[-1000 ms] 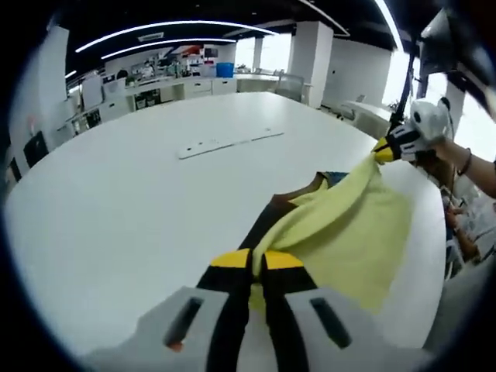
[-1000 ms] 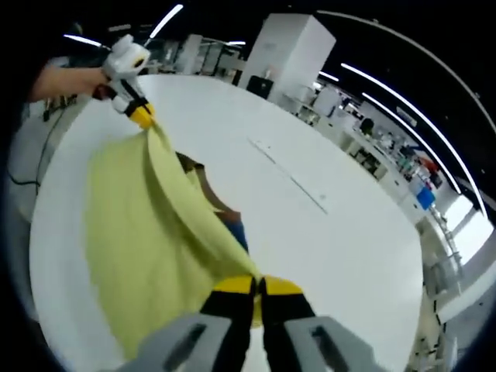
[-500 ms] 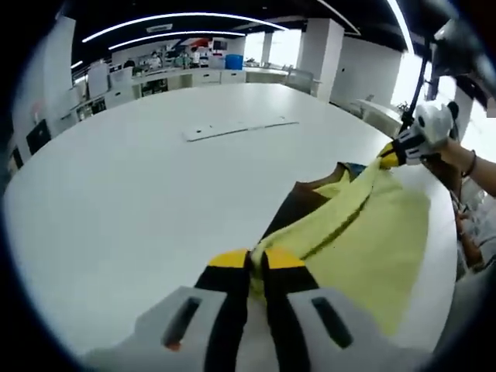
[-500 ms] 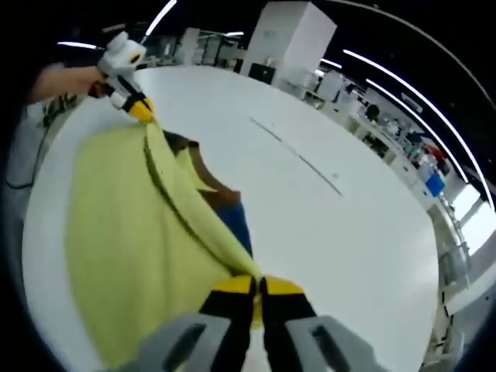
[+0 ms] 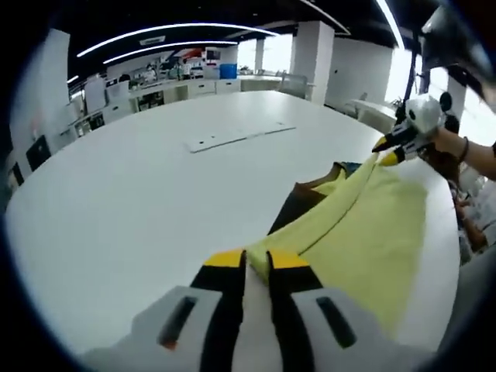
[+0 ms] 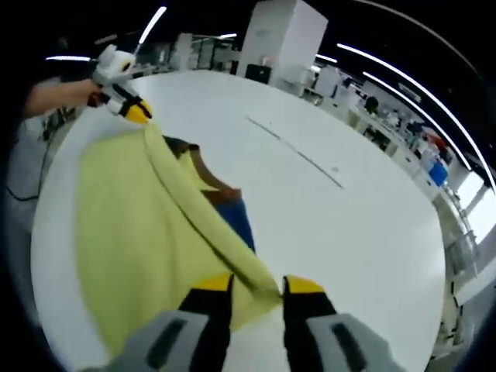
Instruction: Fold the garment on the visible template until the final outline fits inside the template.
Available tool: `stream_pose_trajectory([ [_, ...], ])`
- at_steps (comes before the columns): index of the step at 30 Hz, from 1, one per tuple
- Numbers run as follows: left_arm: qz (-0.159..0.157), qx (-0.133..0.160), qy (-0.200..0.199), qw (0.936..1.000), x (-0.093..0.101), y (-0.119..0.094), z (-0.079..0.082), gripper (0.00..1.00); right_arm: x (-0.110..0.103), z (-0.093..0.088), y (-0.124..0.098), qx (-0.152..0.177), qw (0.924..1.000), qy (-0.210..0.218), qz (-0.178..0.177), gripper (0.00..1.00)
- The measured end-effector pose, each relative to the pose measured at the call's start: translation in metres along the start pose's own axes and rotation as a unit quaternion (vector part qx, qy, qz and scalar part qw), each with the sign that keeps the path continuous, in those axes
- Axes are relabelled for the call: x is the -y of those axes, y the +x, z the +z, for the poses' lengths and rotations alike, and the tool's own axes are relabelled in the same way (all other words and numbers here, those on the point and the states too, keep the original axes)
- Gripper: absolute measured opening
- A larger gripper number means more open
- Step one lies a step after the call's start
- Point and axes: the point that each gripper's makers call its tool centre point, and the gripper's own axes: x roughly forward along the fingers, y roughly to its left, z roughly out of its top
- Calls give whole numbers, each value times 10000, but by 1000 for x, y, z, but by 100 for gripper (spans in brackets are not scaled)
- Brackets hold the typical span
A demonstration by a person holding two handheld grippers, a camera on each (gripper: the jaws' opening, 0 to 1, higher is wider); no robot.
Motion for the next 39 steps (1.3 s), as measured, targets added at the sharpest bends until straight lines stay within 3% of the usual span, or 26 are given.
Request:
stream_pose_trajectory([
  [6, -272, -117, 726, 9969, 14, 6, -3, 16, -2, -6, -3, -51, 9998, -206, 1, 22],
  [8, -314, -257, 826, 9958, 17, 11, -9, 19, 1, -5, -2, -7, 9998, -193, -51, 21],
  [11, -228, -544, 1319, 9895, 16, 18, -18, 25, 9, -7, 3, -9, 9997, -221, -141, 21],
  [16, -221, -567, 1500, 9868, 16, 26, -19, 25, 10, -12, 13, -49, 9996, -259, -132, 18],
  [22, -179, -458, 1441, 9883, 2, 32, -15, 20, 13, -13, 17, -4, 9997, -163, -188, 2],
  [26, -103, -402, 1642, 9856, -1, 29, -12, 2, 13, -13, 16, -15, 9996, -184, -211, 0],
  [29, -69, -240, 1547, 9876, -2, 29, -5, 0, 13, -9, 10, 19, 9995, -227, -239, 0],
  [31, -92, -90, 1319, 9912, -1, 26, 2, 0, 13, 0, 5, 225, 9995, 32, -210, 0],
  [34, -27, 331, 692, 9970, -7, 16, 20, 0, 21, 13, -7, 612, 9956, 651, -282, 0],
  [36, 41, 478, 147, 9987, -14, 15, 24, 0, 27, 17, -9, 690, 9943, 732, -358, 0],
  [39, 104, 556, -355, 9978, -14, 16, 27, 0, 30, 17, -7, 709, 9923, 939, -382, 0],
])
